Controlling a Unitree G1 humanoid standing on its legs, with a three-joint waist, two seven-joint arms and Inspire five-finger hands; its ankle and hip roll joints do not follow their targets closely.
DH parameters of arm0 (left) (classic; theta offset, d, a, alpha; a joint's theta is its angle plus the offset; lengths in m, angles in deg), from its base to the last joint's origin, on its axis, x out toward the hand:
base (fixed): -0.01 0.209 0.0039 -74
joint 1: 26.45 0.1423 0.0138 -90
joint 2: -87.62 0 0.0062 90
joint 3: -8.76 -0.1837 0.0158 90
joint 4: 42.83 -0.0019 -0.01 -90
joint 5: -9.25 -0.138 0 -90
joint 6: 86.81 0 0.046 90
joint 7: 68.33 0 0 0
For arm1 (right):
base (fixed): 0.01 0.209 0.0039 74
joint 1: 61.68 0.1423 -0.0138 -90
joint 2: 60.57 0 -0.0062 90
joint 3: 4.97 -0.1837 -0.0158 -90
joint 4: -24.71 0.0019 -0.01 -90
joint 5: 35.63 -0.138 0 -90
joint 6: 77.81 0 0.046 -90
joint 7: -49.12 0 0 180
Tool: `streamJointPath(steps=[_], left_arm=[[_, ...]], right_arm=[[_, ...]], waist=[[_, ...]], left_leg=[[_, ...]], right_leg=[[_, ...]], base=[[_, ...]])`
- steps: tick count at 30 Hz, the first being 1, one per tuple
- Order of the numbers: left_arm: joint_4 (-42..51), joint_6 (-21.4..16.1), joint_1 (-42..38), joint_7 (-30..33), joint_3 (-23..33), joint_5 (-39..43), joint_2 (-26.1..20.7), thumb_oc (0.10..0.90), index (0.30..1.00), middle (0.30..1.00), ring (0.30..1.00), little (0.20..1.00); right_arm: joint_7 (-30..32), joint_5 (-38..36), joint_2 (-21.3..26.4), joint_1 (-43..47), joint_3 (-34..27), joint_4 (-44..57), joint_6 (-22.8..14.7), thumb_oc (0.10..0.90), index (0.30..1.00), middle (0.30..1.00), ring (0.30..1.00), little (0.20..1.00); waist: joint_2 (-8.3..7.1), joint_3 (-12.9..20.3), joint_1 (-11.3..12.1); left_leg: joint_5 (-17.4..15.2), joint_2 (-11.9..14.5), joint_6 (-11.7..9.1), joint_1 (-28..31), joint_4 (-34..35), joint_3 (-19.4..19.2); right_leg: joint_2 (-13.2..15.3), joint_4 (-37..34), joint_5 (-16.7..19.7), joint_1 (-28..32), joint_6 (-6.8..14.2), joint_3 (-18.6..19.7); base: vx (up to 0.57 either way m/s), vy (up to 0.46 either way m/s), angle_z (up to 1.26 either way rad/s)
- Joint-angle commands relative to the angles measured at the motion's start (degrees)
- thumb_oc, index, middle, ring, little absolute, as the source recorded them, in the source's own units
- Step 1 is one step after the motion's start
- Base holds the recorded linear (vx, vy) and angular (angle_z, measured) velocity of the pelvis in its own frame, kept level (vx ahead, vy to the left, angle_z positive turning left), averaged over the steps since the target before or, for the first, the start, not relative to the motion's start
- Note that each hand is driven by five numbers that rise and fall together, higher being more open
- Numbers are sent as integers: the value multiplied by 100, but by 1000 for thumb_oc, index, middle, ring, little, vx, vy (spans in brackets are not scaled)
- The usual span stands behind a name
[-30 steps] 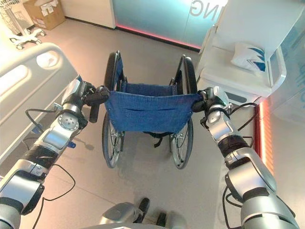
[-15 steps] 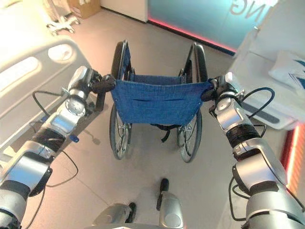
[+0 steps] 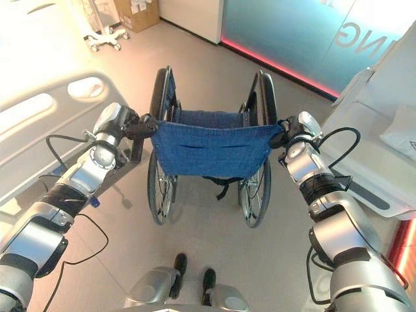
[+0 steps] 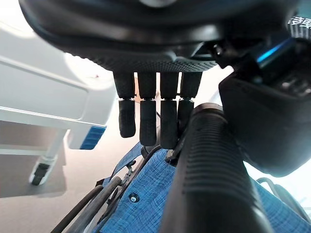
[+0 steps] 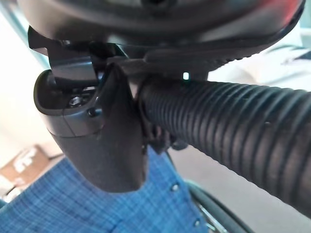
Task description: Push the wheelchair next to the bed
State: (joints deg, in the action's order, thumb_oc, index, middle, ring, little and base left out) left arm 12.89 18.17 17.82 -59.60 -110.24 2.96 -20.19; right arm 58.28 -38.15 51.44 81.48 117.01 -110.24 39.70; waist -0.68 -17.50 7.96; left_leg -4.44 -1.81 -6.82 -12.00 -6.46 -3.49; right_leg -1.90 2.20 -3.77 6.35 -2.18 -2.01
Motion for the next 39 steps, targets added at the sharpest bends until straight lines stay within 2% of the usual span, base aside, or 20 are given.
streamJointPath(steps=[1, 3, 5, 7, 9, 13, 16, 18, 20, 21, 23, 26, 28, 29, 31, 35, 36, 37, 39], left_arm=[[-504, 39, 659, -363, -229, -465, -172, 400, 300, 300, 300, 300], [-461, 12, 810, -406, -141, -507, -219, 400, 300, 300, 300, 300], [-436, -5, 883, -460, -118, -502, -276, 400, 300, 300, 300, 300], [-527, -47, 895, -549, -112, -456, -290, 400, 300, 300, 300, 300], [-502, -54, 905, -639, -99, -461, -363, 400, 300, 300, 300, 300], [-278, 28, 1020, -540, -44, -365, -522, 400, 300, 300, 300, 300], [-125, 91, 1208, -324, 5, -256, -489, 400, 300, 300, 300, 300], [-89, 104, 1283, -225, 33, -232, -437, 400, 300, 300, 300, 300], [-70, 38, 1341, -152, 66, -273, -378, 400, 300, 300, 300, 300], [-81, 13, 1327, -107, 62, -260, -359, 400, 300, 300, 300, 300], [-180, -105, 1251, 10, 80, -200, -383, 400, 300, 300, 300, 300], [-282, -247, 1021, 93, 60, -38, -452, 400, 300, 300, 300, 300], [-277, -295, 845, 58, -2, 23, -483, 400, 300, 300, 300, 300], [-273, -310, 779, 49, -45, 59, -483, 400, 300, 300, 300, 300], [-283, -338, 640, 17, -116, 77, -446, 400, 300, 300, 300, 300], [-374, -460, 234, 52, -252, 131, -468, 400, 300, 300, 300, 300], [-413, -477, 204, 47, -273, 179, -443, 400, 300, 300, 300, 300], [-479, -484, 142, 35, -333, 207, -393, 400, 300, 300, 300, 300], [-563, -492, 110, 32, -357, 240, -329, 400, 300, 300, 300, 300]], right_arm=[[-556, -67, 9, 124, 82, 465, -360, 400, 300, 300, 300, 300], [-685, -46, 61, 152, 92, 471, -396, 400, 300, 300, 300, 300], [-745, -55, 102, 173, 95, 471, -417, 400, 300, 300, 300, 300], [-718, -77, 33, 45, 5, 348, -504, 400, 300, 300, 300, 300], [-752, -64, -19, -86, -37, 388, -475, 400, 300, 300, 300, 300], [-656, -57, -106, -337, -189, 404, -678, 400, 300, 300, 300, 300], [-662, 26, -150, -477, -299, 327, -849, 400, 300, 300, 300, 300], [-672, 80, -166, -505, -300, 270, -924, 400, 300, 300, 300, 300], [-639, 74, -166, -472, -287, 201, -963, 400, 300, 300, 300, 300], [-613, 39, -164, -386, -252, 188, -947, 400, 300, 300, 300, 300], [-578, 16, -163, -159, -214, 126, -975, 400, 300, 300, 300, 300], [-535, 2, -96, 179, -143, 22, -1019, 400, 300, 300, 300, 300], [-449, -4, -63, 335, -102, 77, -864, 400, 300, 300, 300, 300], [-432, -5, -40, 381, -95, 128, -766, 400, 300, 300, 300, 300], [-456, -7, 28, 509, -75, 189, -586, 400, 300, 300, 300, 300], [-474, -293, 189, 916, 42, 86, -405, 400, 300, 300, 300, 300], [-490, -346, 180, 915, 53, 124, -333, 400, 300, 300, 300, 300], [-485, -419, 188, 893, 55, 200, -214, 400, 300, 300, 300, 300], [-478, -469, 221, 827, 42, 207, -209, 400, 300, 300, 300, 300]], waist=[[198, 55, -1], [256, 130, 78], [275, 215, 115], [193, 349, 164], [112, 406, 241], [-51, 615, 446], [-115, 753, 508], [-131, 793, 519], [-144, 805, 520], [-136, 759, 471], [-53, 571, 340], [1, 245, 17], [-59, 111, -194], [-49, 71, -268], [-68, 18, -383], [-167, -55, -546], [-178, -47, -575], [-204, -32, -639], [-224, -22, -715]], left_leg=[[1400, -13, 360, -457, 348, -94], [1344, 3, 406, -493, 491, -174], [1230, 22, 484, -536, 296, -250], [953, -38, 654, -605, -201, -241], [797, -96, 745, -563, -380, -179], [680, -247, 985, -369, -248, -127], [618, -366, 1103, -276, -194, -67], [573, -410, 1121, -208, -181, -28], [535, -455, 1083, -223, -300, 56], [491, -472, 1028, -215, -415, 144], [423, -426, 960, -110, -504, 287], [189, -492, 1006, 193, -507, 500], [-96, -655, 1087, 335, -574, 661], [-207, -679, 1110, 375, -648, 753], [-399, -723, 1144, 429, -799, 927], [-654, -668, 1121, 176, -1351, 1119], [-696, -565, 1085, 192, -1398, 1107], [-722, -312, 968, 326, -1389, 1054], [-713, -42, 846, 509, -1321, 941]], right_leg=[[-183, 518, -450, 188, 297, -456], [-197, 642, -681, 302, 291, -363], [-164, 800, -891, 321, 278, -319], [-40, 1024, -1063, 311, 306, -396], [75, 1186, -1064, 361, 399, -505], [446, 1819, -654, 469, 758, -791], [517, 2329, -219, 350, 909, -749], [566, 2309, -100, 288, 922, -749], [580, 1722, -226, 208, 849, -763], [618, 1344, -314, 38, 799, -801], [710, 969, -123, -617, 793, -782], [873, 696, 672, -1577, 920, -477], [1065, 339, 1269, -2125, 1072, -227], [1086, 219, 1339, -2242, 1096, -156], [1107, 26, 1402, -2384, 1130, 27], [973, 412, 1179, -2534, 1022, 271], [981, 647, 1119, -2574, 1002, 205], [1012, 938, 981, -2587, 952, 31], [1051, 1009, 896, -2543, 901, -166]], base=[[497, 165, -55], [463, 224, -89], [408, 226, -90], [443, 219, -70], [420, 199, -51], [314, 189, -42], [288, 162, -32], [262, 78, -39], [215, -29, -24], [161, -93, -32], [117, -113, -37], [157, -124, 15], [345, -213, 91], [334, -190, 129], [412, -296, 124], [312, -334, 42], [359, -260, 81], [313, -205, 77], [317, -212, 66]])
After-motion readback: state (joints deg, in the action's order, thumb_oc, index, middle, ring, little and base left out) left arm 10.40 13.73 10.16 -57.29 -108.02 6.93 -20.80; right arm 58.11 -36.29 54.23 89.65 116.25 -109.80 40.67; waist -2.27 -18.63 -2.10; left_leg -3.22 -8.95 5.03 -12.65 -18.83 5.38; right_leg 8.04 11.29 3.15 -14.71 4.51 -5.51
